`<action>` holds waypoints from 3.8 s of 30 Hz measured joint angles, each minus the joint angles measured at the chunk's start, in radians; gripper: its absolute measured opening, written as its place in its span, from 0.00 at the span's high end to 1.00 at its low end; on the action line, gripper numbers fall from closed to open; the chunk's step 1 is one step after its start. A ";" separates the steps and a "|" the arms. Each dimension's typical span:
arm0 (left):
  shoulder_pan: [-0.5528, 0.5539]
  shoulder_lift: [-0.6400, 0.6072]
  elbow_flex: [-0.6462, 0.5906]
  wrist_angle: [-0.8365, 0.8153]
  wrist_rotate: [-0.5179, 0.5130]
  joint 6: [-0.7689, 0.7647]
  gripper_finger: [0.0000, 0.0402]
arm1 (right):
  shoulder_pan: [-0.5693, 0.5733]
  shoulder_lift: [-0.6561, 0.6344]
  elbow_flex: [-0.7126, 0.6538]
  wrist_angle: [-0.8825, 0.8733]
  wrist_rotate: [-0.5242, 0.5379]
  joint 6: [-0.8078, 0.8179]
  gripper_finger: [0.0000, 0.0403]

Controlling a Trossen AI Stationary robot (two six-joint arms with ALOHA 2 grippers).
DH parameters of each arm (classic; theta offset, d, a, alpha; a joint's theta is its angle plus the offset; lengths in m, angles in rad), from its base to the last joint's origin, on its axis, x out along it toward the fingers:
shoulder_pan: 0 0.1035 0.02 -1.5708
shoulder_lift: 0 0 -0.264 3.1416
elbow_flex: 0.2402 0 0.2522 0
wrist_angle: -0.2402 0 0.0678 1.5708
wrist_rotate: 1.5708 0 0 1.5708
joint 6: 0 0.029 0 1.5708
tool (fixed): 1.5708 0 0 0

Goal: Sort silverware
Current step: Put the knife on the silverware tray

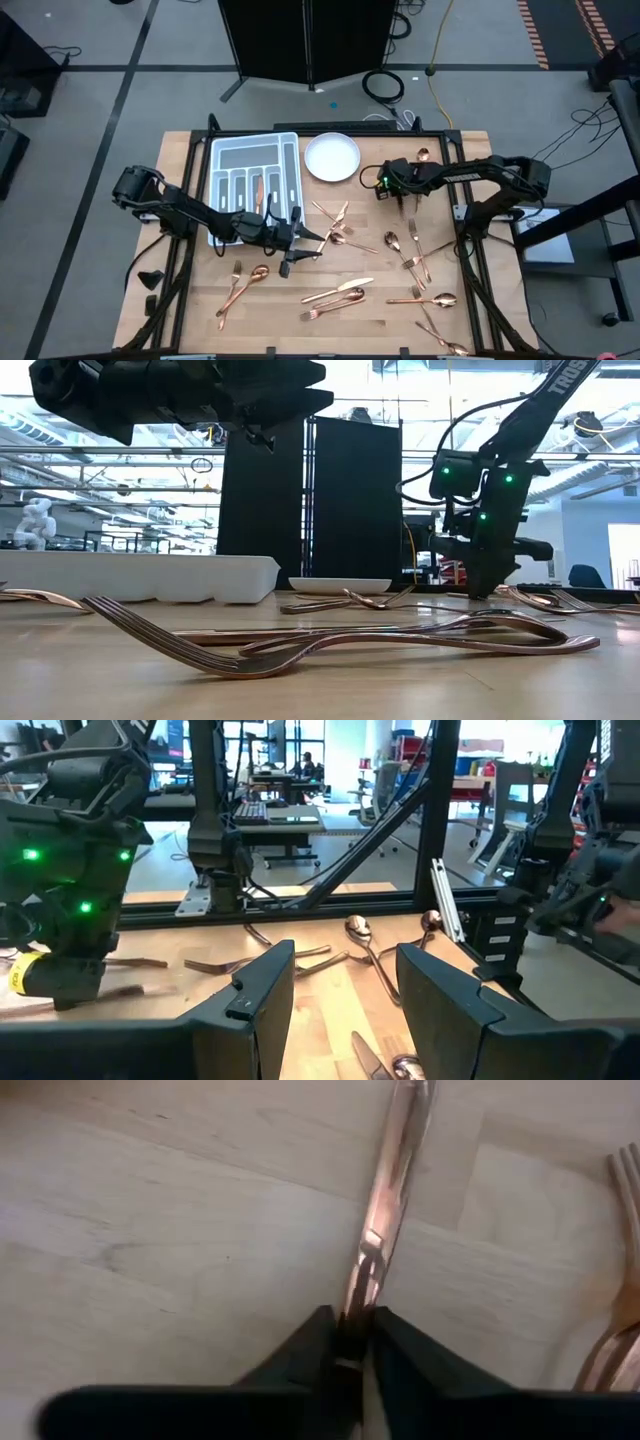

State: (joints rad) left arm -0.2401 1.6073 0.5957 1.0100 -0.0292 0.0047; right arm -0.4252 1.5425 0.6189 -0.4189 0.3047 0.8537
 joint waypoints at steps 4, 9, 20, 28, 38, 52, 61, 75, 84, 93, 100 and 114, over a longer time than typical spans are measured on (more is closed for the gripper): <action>0.000 0.000 0.000 0.000 0.000 0.000 0.57 | 0.000 -0.002 0.000 -0.005 0.000 0.000 0.96; 0.000 0.000 0.000 0.000 0.000 0.000 0.57 | 0.008 -0.039 -0.007 0.002 0.004 0.001 0.99; 0.000 0.000 0.000 0.000 0.000 0.001 0.57 | 0.008 -0.124 -0.013 0.018 -0.002 -0.002 0.99; 0.000 0.000 0.000 0.000 0.000 0.001 0.57 | 0.008 -0.125 -0.011 0.023 0.029 -0.011 1.00; 0.000 0.000 0.000 -0.002 0.000 0.001 0.57 | 0.008 -0.122 -0.008 0.043 0.034 -0.047 0.78; 0.000 0.000 0.000 -0.003 0.000 0.002 0.57 | 0.013 0.014 0.000 0.056 -0.025 -0.013 0.92; -0.001 0.000 0.000 -0.003 0.000 0.001 0.57 | 0.018 -0.068 -0.009 0.054 -0.017 -0.009 1.00; -0.001 0.000 0.000 -0.001 0.000 0.001 0.57 | 0.021 -0.108 -0.011 0.053 0.009 -0.027 1.00; 0.002 0.000 0.000 -0.004 0.000 0.001 0.57 | 0.006 -0.110 -0.010 0.154 0.008 -0.091 0.95; 0.003 0.000 0.000 -0.005 0.001 0.001 0.57 | -0.113 -0.104 -0.006 0.273 0.002 -0.184 0.68; 0.005 0.000 0.000 -0.006 0.001 0.002 0.57 | -0.149 -0.080 -0.006 0.272 -0.102 -0.200 0.54; 0.005 0.000 0.000 -0.006 0.000 0.004 0.57 | 0.010 0.103 0.000 0.294 0.025 -0.171 0.92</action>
State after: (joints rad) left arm -0.2352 1.6073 0.5961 1.0042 -0.0288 0.0090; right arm -0.4147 1.6455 0.6194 -0.1253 0.3296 0.6826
